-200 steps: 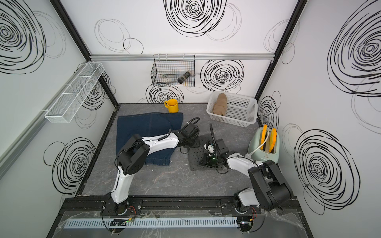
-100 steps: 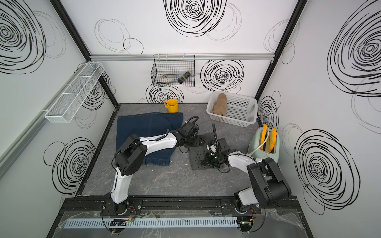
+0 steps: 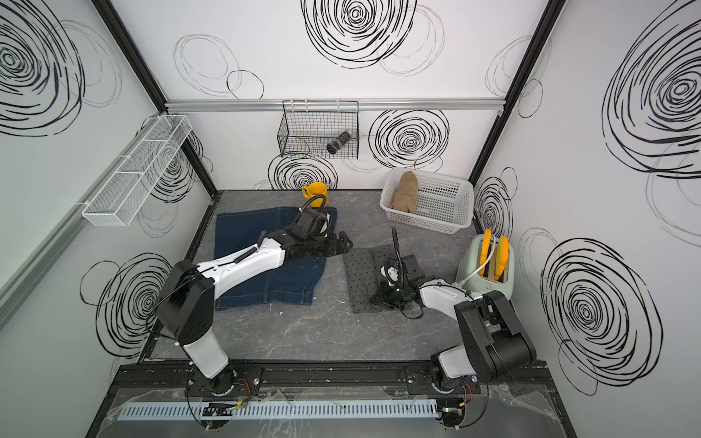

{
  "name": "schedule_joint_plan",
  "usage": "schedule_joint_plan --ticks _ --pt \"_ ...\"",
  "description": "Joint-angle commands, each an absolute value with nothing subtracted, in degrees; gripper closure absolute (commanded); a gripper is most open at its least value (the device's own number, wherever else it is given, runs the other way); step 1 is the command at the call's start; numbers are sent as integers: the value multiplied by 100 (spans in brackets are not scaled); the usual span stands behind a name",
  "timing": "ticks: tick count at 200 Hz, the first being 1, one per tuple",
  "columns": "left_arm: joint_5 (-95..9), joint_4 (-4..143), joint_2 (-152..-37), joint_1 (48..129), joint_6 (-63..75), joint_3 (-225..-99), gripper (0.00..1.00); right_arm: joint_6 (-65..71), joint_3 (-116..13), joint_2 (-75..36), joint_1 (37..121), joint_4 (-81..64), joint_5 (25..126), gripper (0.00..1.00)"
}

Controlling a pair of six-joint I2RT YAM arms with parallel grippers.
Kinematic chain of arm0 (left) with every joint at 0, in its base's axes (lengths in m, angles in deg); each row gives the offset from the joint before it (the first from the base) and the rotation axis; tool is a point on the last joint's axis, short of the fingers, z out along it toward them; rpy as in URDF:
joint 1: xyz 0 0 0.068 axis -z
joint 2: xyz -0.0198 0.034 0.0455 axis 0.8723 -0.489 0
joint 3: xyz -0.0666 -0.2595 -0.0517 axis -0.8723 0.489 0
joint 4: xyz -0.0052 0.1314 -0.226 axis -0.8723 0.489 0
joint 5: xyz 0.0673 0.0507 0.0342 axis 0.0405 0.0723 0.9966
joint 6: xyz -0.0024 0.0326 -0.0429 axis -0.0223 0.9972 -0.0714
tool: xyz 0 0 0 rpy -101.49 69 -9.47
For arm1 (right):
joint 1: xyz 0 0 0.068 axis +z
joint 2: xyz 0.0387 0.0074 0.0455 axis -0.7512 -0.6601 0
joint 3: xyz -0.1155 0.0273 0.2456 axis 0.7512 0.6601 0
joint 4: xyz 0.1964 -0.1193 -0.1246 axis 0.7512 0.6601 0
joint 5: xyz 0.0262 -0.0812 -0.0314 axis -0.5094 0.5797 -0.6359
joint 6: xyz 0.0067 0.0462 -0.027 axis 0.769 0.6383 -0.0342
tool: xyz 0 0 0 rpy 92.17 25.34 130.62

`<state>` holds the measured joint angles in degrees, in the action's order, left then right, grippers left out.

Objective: Roll up the skirts
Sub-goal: Roll the skirt at the center of the board.

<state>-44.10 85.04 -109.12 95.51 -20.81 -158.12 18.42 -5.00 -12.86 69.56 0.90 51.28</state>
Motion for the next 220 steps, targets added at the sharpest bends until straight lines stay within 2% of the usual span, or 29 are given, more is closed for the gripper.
schedule_joint_plan --ticks 1,42,80,121,151,174,194,215,220 --pt "-5266 7570 -10763 9677 -2209 -15024 2 1729 -284 -1306 6881 461 5467 94" --pt "-6097 5636 -10873 9797 -3058 -13744 2 1704 -203 -1372 6789 329 5311 95" --pt "-6430 4414 -11424 10020 -3474 -13541 4 1678 -183 -1347 6761 298 5299 95" --pt "-6044 4685 -12033 10115 -3475 -13711 14 1678 -158 -1332 6759 271 5308 96" --pt "-6050 4363 -12477 10189 -3634 -13847 23 1661 -167 -1347 6755 288 5297 96" --pt "-5994 4310 -12718 10272 -3669 -14069 44 1652 -190 -1361 6758 302 5293 96" --pt "-5704 4477 -12683 10269 -3701 -14063 75 1625 -199 -1337 6759 341 5309 96" --pt "-5103 5871 -12545 10245 -3269 -14400 99 1625 -195 -1289 6757 382 5356 96" --pt "-4886 6313 -12509 10255 -3129 -14549 100 1625 -194 -1256 6759 404 5374 95"
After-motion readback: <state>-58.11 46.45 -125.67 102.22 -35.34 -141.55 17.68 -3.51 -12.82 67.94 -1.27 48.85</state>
